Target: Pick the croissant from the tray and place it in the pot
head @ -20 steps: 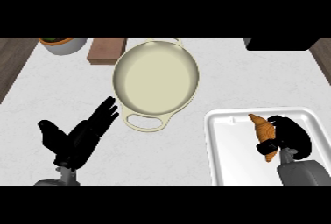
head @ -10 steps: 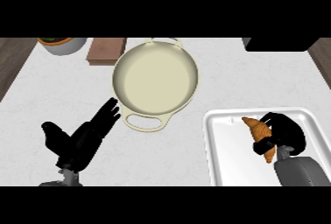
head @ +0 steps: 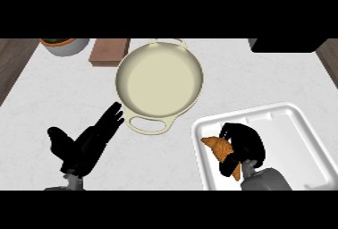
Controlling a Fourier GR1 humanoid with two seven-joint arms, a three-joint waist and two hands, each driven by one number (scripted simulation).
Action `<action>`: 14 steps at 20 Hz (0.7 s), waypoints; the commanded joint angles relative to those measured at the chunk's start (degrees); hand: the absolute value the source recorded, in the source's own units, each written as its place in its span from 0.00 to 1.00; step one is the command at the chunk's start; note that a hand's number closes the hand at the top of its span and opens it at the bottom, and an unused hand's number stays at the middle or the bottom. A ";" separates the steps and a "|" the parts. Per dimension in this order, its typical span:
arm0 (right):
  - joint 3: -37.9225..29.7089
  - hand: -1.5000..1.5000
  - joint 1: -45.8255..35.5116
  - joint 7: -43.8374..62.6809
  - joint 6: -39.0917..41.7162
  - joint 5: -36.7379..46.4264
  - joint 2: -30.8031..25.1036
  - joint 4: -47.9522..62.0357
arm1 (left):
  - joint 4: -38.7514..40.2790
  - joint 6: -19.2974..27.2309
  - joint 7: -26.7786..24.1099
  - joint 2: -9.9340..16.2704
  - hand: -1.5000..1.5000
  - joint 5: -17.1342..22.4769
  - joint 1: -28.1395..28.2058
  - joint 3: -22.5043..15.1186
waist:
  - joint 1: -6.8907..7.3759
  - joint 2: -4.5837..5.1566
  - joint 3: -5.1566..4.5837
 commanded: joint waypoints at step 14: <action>8.60 1.00 2.29 13.20 5.39 14.34 -0.50 -37.93 | 0.62 -0.45 -0.30 -0.25 0.50 -0.06 -0.25 1.15 | -0.69 -0.03 0.12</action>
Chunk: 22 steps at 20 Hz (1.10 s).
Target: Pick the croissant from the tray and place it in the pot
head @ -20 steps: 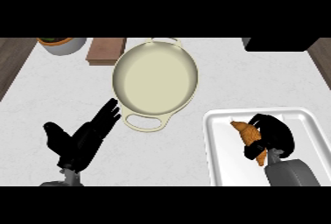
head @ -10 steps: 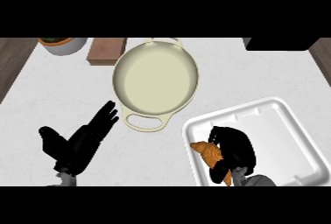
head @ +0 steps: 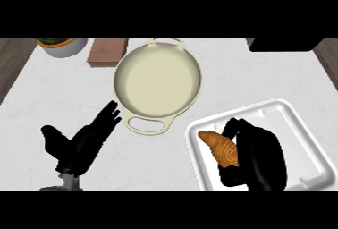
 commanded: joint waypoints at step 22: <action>-18.42 1.00 -48.98 2.62 -1.56 -14.68 7.46 21.29 | -1.23 -0.23 2.24 -1.58 0.50 -0.60 -2.15 -1.24 | 1.64 0.38 0.01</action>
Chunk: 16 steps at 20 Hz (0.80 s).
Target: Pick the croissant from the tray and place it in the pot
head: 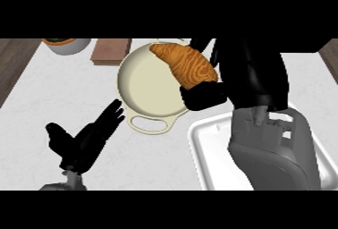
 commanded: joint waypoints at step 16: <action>-0.67 1.00 -22.48 -20.65 -31.00 -9.74 0.29 57.95 | 2.91 -0.33 -2.37 -1.52 0.50 -2.36 -1.41 -1.61 | 2.42 0.74 -0.03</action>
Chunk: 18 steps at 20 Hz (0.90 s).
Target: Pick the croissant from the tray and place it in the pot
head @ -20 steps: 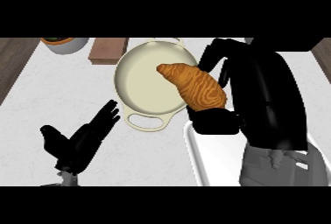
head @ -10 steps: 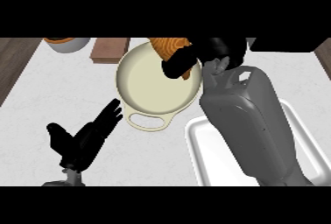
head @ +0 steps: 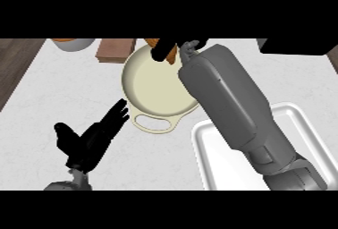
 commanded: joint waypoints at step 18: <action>-5.99 0.00 -4.90 -19.83 -20.61 -28.83 0.01 27.63 | 1.50 -1.54 0.86 -1.44 0.50 -0.10 -4.71 -2.54 | 5.98 1.86 0.07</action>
